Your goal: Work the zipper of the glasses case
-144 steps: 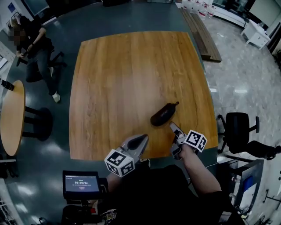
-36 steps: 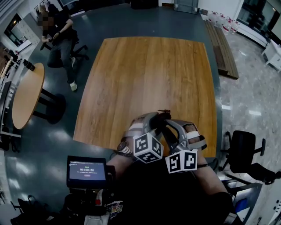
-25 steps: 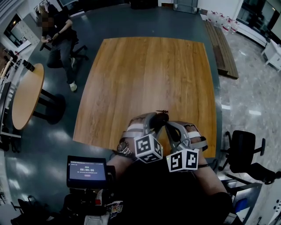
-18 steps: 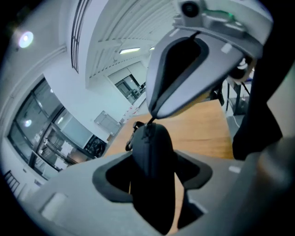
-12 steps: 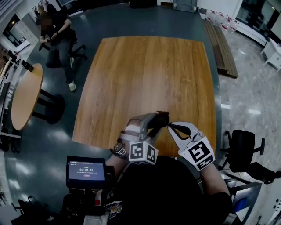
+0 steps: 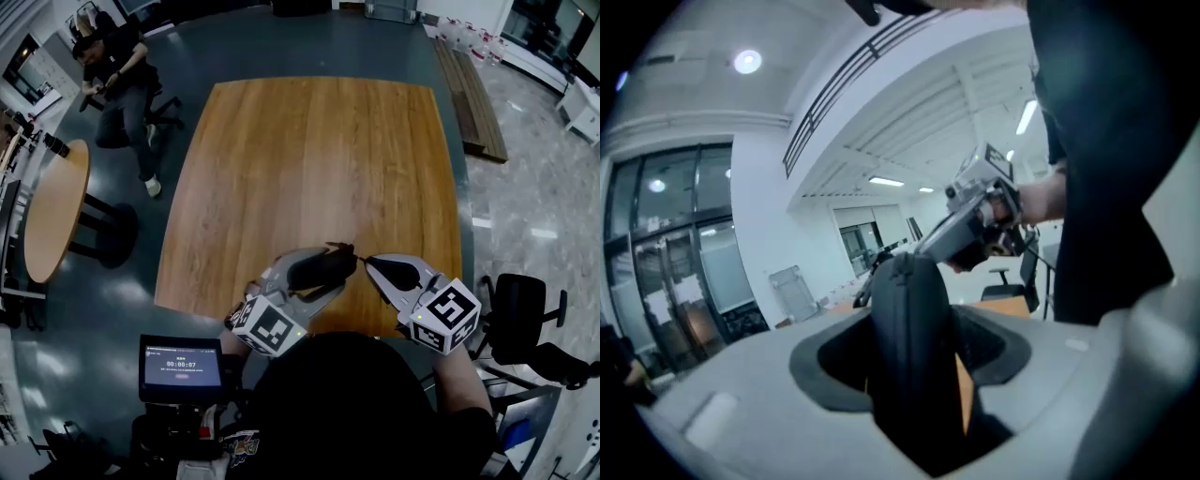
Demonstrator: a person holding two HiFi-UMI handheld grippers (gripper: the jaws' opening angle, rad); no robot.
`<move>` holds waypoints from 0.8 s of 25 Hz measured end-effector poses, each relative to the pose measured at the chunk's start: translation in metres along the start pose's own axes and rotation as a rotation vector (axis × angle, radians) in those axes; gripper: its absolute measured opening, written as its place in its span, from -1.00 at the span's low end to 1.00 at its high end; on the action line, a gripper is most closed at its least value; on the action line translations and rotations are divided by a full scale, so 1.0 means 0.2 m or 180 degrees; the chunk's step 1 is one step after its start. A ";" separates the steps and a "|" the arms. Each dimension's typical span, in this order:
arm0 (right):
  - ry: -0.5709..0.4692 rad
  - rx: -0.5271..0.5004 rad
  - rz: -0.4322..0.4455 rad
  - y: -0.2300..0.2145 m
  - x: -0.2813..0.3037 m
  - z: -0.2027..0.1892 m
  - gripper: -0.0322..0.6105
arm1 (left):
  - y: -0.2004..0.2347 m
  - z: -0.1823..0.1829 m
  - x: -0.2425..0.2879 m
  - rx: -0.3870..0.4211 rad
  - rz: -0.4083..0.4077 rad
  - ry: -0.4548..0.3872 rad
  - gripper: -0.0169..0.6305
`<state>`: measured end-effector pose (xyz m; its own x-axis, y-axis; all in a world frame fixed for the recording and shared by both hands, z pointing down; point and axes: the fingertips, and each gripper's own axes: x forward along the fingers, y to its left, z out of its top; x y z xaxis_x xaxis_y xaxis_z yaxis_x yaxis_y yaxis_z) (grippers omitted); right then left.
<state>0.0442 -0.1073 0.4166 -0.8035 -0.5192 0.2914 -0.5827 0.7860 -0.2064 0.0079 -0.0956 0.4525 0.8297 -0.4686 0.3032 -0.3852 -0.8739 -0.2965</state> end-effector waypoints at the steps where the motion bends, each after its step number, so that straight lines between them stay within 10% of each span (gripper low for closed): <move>1: -0.0059 0.0121 0.0077 0.01 0.00 0.02 -0.88 | 0.00 0.03 -0.02 -0.0055 -0.0032 -0.0088 -0.15; 5: -0.0285 0.0613 0.0358 0.03 -0.01 0.08 -0.88 | 0.04 0.19 -0.09 -0.0264 -0.0063 -0.0559 -0.15; 12: -0.0547 0.1147 0.0815 0.08 -0.03 0.16 -0.88 | 0.07 0.27 -0.18 -0.1587 -0.0542 -0.1116 -0.15; 17: -0.0807 0.2127 0.1475 0.10 -0.05 0.20 -0.89 | 0.08 0.35 -0.21 -0.1397 -0.0545 -0.1287 -0.15; 20: -0.0943 0.1856 0.1368 0.08 -0.07 0.21 -0.87 | 0.08 0.33 -0.18 -0.1416 -0.0672 -0.1190 -0.15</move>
<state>0.0417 -0.1019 0.3703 -0.9243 -0.3417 -0.1698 -0.1171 0.6777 -0.7260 -0.0008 -0.0845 0.3769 0.9608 -0.2732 -0.0476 -0.2621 -0.9507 0.1660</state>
